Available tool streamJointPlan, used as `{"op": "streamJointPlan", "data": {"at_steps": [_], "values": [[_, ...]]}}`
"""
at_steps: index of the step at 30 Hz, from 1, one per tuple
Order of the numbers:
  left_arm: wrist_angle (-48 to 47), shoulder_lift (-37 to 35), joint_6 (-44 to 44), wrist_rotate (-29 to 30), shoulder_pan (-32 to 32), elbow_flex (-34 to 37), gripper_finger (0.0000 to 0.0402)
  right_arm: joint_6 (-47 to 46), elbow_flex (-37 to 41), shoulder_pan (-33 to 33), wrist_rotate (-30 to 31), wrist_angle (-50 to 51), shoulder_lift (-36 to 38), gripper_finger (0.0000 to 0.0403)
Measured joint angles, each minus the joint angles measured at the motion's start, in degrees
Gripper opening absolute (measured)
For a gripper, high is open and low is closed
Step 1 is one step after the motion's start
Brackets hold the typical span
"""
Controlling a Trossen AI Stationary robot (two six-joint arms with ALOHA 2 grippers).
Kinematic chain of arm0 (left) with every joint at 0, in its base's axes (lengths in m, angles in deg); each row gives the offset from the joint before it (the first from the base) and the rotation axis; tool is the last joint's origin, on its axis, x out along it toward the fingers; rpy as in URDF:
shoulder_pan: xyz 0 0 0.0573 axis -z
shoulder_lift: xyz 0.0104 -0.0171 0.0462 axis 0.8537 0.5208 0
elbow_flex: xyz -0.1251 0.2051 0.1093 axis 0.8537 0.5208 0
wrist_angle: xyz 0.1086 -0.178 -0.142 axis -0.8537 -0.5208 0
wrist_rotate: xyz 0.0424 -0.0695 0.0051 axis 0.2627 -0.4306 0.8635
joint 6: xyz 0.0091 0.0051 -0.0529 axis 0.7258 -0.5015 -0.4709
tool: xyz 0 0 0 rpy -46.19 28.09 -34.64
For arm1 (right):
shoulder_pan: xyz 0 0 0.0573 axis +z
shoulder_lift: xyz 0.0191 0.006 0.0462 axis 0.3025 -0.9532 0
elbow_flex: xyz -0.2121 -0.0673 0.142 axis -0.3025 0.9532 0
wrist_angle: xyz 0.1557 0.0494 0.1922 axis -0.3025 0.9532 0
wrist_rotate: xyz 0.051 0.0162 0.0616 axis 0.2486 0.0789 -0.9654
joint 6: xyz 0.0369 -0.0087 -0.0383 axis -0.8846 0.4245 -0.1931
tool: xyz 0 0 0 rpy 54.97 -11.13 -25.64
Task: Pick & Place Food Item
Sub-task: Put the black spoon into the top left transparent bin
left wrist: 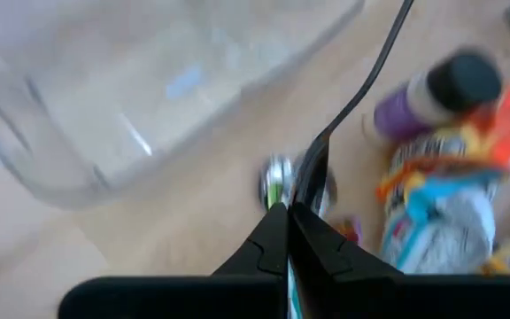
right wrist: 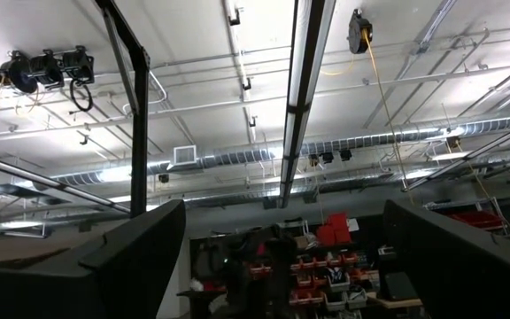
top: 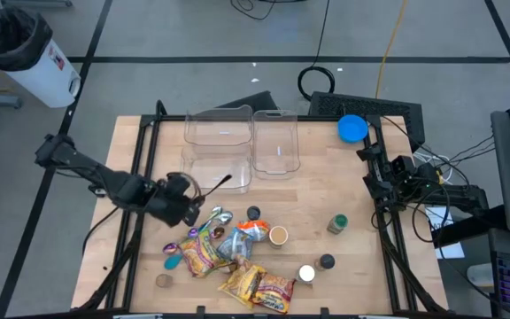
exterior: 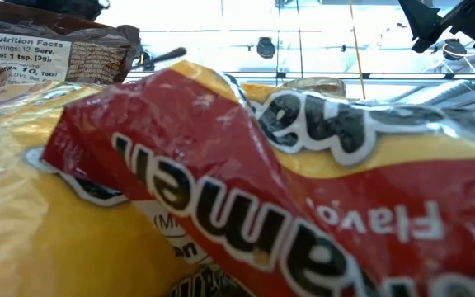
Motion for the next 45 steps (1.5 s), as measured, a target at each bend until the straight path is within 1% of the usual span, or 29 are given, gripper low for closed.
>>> {"op": "streamJointPlan", "data": {"at_steps": [3, 8, 11, 12, 15, 17, 20, 24, 29, 32, 34, 39, 43, 45], "values": [[0.8, 0.0, 9.9, 2.1, -4.9, -3.0, 0.0003, 0.0, 0.0, 0.0, 0.0, 0.0, 0.0, 0.0380], [2.0, 0.1, 27.1, 2.5, -14.7, -7.7, 0.0003, 0.0, 0.0, 0.0, 0.0, 0.0, 0.0, 0.0380], [2.0, 0.1, 36.8, 2.5, -21.1, -9.4, 0.0002, 0.0, 0.0, 0.0, 0.0, 0.0, 0.0, 0.0380], [2.0, 0.1, 40.2, 3.1, -23.2, -9.6, 0.0002, 0.0, 0.0, 0.0, 0.0, 0.0, 0.0, 0.0380], [2.7, 0.1, 51.0, 7.5, -29.6, -9.6, 0.0003, 0.0, 0.0, 0.0, 0.0, 0.0, 0.0, 0.0380], [4.6, 0.3, 58.4, 8.4, -34.0, -9.6, 0.0002, 0.0, 0.0, 0.0, 0.0, 0.0, 0.0, 0.0380], [9.9, 2.0, 67.4, 7.0, -39.9, -9.7, 0.0003, 0.0, 0.0, 0.0, 0.0, 0.0, 0.0, 0.0380], [15.7, 5.9, 77.6, 3.3, -46.7, -9.8, 0.0002, 0.0, 0.0, 0.0, 0.0, 0.0, 0.0, 0.0380], [19.0, 13.7, 84.9, -2.3, -53.2, -9.7, 0.0002, 0.0, 0.0, 0.0, 0.0, 0.0, 0.0, 0.0380], [19.0, 18.6, 86.3, -6.7, -56.9, -9.7, 0.0004, 0.0, 0.0, 0.0, 0.0, 0.0, 0.0, 0.0380], [19.8, 21.7, 86.4, -8.3, -58.9, -9.7, 0.0004, 0.0, 0.0, 0.0, 0.0, 0.0, 0.0, 0.0380], [21.0, 27.3, 85.9, -8.6, -61.7, -9.7, 0.0006, 0.0, 0.0, 0.0, 0.0, 0.0, 0.0, 0.0380], [21.9, 29.6, 85.6, -7.9, -61.9, -9.7, 0.0030, 0.0, 0.0, 0.0, 0.0, 0.0, 0.0, 0.0380], [21.7, 29.9, 86.1, -6.3, -61.6, -9.7, 0.0045, 0.0, 0.0, 0.0, 0.0, 0.0, 0.0, 0.0380]]}}
